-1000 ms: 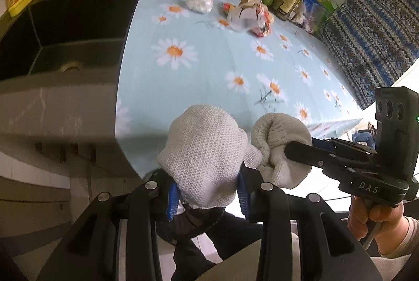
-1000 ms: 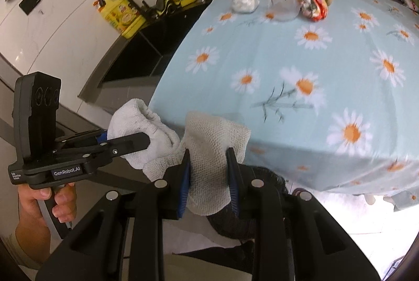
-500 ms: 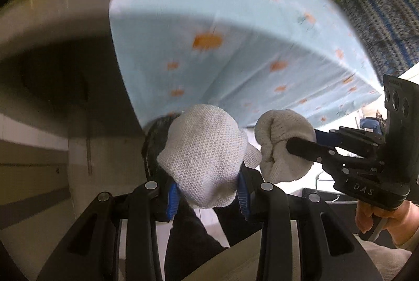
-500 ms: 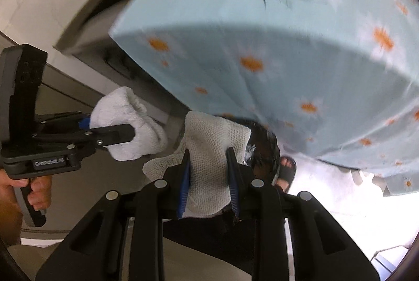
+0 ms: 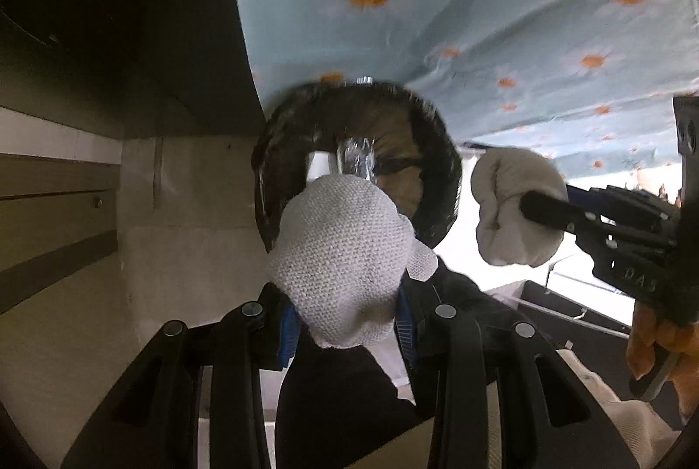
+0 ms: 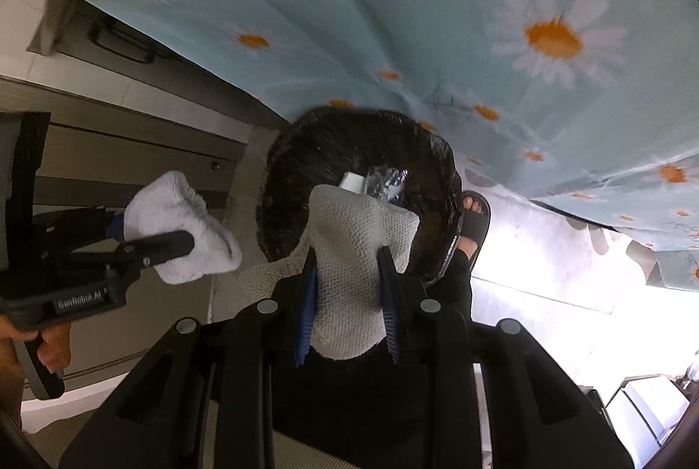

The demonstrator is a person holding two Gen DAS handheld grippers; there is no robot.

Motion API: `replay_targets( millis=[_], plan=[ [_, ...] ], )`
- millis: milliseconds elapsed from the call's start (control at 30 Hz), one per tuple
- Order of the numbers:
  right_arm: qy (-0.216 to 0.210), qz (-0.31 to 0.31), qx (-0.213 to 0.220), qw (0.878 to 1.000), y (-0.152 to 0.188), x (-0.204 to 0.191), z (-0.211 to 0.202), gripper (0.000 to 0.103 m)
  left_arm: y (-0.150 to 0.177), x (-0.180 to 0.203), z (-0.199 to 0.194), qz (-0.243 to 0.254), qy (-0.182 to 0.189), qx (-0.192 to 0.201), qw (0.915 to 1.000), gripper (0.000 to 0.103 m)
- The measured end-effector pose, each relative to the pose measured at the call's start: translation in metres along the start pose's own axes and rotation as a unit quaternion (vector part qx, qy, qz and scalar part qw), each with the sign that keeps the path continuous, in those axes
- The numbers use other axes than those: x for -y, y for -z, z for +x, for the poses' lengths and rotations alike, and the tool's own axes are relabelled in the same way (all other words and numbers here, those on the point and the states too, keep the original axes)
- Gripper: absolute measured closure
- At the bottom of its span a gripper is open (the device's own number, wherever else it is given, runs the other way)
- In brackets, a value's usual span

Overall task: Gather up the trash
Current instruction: 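Carry both cloths down over the black trash bin, then open both tools to drop the cloths into the bin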

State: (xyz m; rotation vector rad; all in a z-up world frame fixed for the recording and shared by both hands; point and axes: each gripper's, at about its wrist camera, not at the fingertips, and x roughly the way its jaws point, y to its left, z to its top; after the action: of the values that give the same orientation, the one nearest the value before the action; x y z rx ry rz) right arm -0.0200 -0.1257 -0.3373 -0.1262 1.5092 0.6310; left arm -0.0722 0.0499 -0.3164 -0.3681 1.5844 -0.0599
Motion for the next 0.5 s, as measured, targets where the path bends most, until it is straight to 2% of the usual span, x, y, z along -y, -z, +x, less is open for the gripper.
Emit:
replay_targets(
  millis=[267,433,467,500],
  plan=[
    [-0.003,-0.002,-0.039,0.999,-0.005,0.010,0.043,0.074,-0.007,-0.007,0.047,-0.016,-0.008,-0.042,0.9990,0.067],
    [0.000,0.009,-0.045,0.999,-0.003,0.014,0.052,0.069,-0.014,-0.012,0.057,-0.022,-0.007,-0.049,0.9985,0.064],
    [0.000,0.015,-0.041,0.999,-0.004,0.016,0.049,0.065,-0.015,-0.012,0.057,-0.023,-0.009,-0.048,0.9985,0.054],
    [-0.003,0.018,-0.039,0.999,-0.004,0.017,0.048,0.061,-0.018,-0.014,0.058,-0.027,-0.014,-0.047,0.9984,0.037]
  ],
)
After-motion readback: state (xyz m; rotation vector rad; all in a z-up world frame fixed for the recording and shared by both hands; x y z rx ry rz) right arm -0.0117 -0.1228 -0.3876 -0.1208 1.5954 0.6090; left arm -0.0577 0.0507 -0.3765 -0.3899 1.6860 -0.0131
